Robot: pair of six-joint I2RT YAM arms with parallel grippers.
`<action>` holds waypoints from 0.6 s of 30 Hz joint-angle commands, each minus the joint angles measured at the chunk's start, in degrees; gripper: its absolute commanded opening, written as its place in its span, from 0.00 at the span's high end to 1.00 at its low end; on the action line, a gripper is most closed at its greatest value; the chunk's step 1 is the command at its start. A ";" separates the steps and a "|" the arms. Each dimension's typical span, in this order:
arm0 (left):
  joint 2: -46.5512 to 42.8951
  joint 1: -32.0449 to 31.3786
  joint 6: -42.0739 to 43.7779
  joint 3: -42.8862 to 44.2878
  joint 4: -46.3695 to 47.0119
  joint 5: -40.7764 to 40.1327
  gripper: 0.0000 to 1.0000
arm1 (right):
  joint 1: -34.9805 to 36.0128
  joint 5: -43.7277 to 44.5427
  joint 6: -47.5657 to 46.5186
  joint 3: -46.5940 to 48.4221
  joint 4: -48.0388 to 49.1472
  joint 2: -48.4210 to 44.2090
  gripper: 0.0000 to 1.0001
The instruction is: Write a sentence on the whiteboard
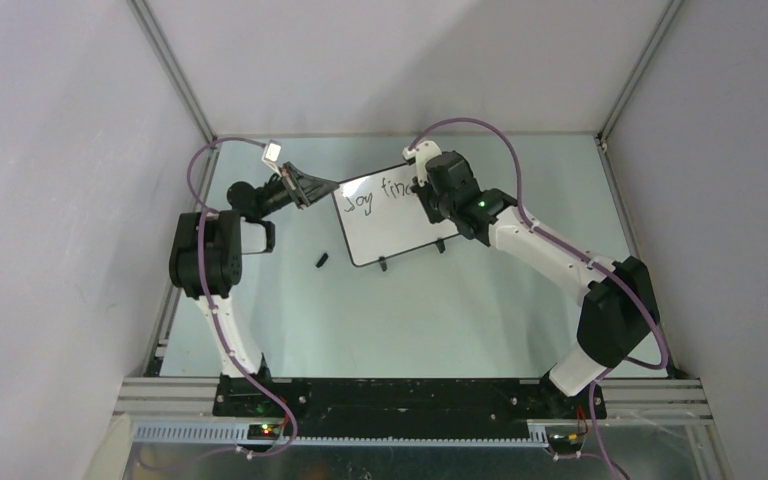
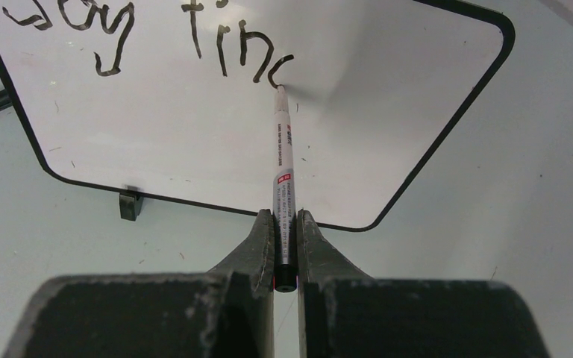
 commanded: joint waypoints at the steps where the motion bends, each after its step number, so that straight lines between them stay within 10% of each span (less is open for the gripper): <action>1: -1.29 -0.26 0.66 0.32 4.38 1.36 1.00 | -0.58 1.13 0.40 2.22 3.16 0.56 1.00; 18: -1.23 -0.25 0.63 0.45 4.43 1.41 1.00 | -1.21 0.65 -0.34 9.38 2.53 4.21 1.00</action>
